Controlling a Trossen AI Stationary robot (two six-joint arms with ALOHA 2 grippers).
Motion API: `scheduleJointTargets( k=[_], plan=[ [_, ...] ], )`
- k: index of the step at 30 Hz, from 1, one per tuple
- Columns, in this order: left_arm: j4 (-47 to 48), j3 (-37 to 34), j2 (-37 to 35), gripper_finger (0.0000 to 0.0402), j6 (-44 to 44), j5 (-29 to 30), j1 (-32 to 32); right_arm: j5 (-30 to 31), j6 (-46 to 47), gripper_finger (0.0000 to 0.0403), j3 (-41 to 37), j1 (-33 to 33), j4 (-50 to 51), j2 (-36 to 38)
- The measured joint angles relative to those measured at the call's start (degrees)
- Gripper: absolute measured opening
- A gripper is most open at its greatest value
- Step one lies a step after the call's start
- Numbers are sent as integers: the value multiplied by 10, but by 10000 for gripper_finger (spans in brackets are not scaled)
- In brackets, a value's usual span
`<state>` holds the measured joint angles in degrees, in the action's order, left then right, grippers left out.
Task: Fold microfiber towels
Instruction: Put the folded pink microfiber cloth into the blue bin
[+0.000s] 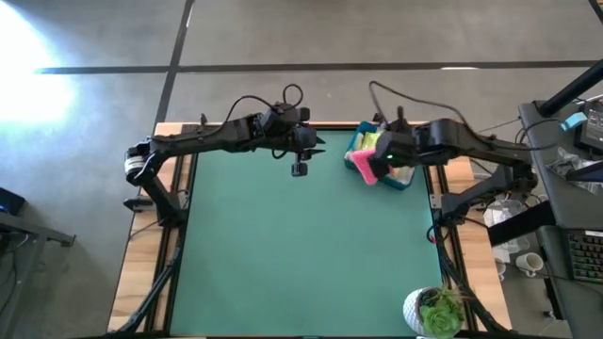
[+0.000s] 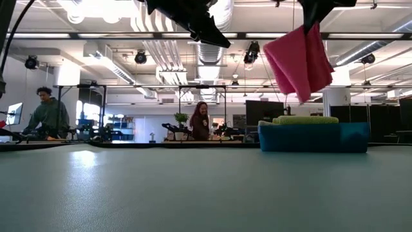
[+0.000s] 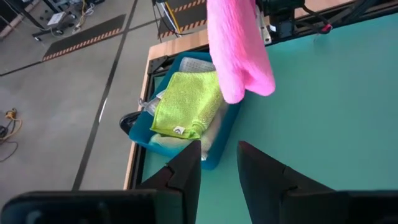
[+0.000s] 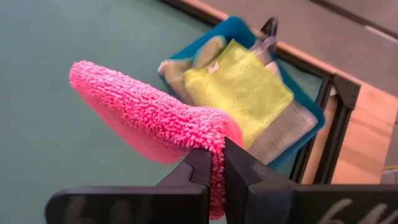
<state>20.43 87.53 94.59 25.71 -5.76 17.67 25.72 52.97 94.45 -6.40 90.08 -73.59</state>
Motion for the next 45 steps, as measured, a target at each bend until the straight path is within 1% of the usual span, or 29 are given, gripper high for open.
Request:
scheduleJointTargets(
  k=[4, 7, 13, 15, 17, 22, 25, 27, 30, 34, 36, 40, 45],
  plan=[
    [-13, 0, 0, 89, 1, 0, 0, 24, 1, 8, 0, 0, 0, 30],
    [-48, 0, 6, 89, 1, 0, -1, 36, 10, 8, 0, 0, 0, 44],
    [-104, 1, 18, 89, 1, -2, -2, 44, -5, 8, -1, -5, -1, 45],
    [-114, 2, 19, 91, 1, 8, -2, 44, -12, 8, -1, -9, -1, 44],
    [-112, 2, 20, 99, 2, 31, -2, 44, -20, 8, -1, -14, -1, 44],
    [-109, 2, 20, 129, 2, 35, -2, 40, -31, 8, -1, -26, -1, 42],
    [-110, 2, 20, 140, 1, 35, -2, 38, -24, 8, -1, -28, -3, 42],
    [-117, 2, 20, 141, 1, 24, -2, 26, -20, 8, -1, -28, -13, 41],
    [-151, 2, 32, 142, -4, -8, -2, 23, -20, 8, -1, -27, -41, 36],
    [-185, 9, 49, 142, -43, -17, -7, 22, -27, 8, -1, -27, -58, 23],
    [-186, 15, 56, 142, -58, -23, -7, 22, -27, 8, -1, -28, -59, 15],
    [-181, 17, 68, 142, -76, -59, -8, 22, -30, 8, -1, -27, -60, 2],
    [-189, 16, 75, 142, -90, -61, -10, 20, -31, 8, -1, -27, -69, -10]
  ],
)
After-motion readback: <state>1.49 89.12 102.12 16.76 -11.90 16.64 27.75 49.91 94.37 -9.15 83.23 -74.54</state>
